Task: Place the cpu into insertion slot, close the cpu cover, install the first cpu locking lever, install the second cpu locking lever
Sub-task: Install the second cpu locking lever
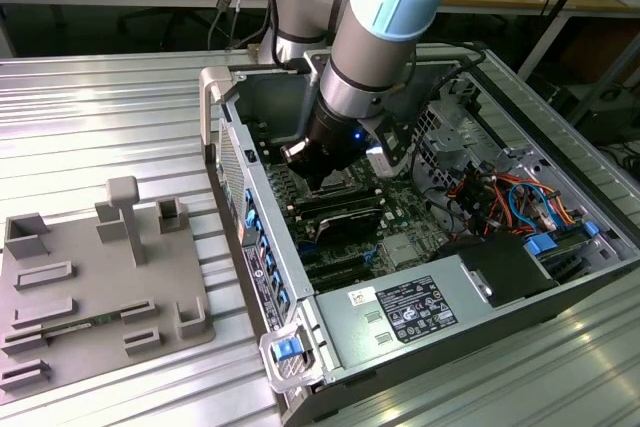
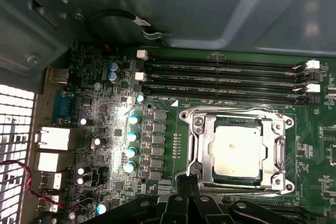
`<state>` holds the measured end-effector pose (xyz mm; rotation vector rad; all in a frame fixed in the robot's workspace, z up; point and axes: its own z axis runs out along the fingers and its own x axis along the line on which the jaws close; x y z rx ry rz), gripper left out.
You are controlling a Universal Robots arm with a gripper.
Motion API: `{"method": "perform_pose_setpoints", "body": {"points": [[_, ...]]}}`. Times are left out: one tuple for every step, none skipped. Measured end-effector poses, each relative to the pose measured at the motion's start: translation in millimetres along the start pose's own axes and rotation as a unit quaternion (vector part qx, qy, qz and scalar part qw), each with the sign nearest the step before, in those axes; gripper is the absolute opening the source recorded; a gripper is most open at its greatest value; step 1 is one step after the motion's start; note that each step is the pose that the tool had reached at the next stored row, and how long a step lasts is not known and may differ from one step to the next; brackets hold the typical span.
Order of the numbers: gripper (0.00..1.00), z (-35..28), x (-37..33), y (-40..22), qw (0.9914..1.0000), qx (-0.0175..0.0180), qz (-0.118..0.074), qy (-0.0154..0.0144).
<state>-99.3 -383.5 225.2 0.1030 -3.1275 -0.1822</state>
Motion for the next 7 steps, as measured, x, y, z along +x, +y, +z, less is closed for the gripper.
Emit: {"method": "perform_pose_setpoints", "body": {"points": [[0.11, -1.6, 0.0, 0.5, 1.00000, 0.0002, 0.000, 0.0000], [0.11, -1.5, 0.0, 0.5, 1.00000, 0.0002, 0.000, -0.0001], [0.11, -1.6, 0.0, 0.5, 1.00000, 0.0003, 0.000, 0.0000], [0.11, -1.7, 0.0, 0.5, 1.00000, 0.0005, 0.000, 0.0000], [0.11, -1.6, 0.0, 0.5, 1.00000, 0.0007, 0.000, 0.0000], [0.11, -1.6, 0.0, 0.5, 1.00000, 0.0007, 0.000, 0.0000], [0.11, -1.6, 0.0, 0.5, 1.00000, 0.0007, 0.000, 0.0001]]}}
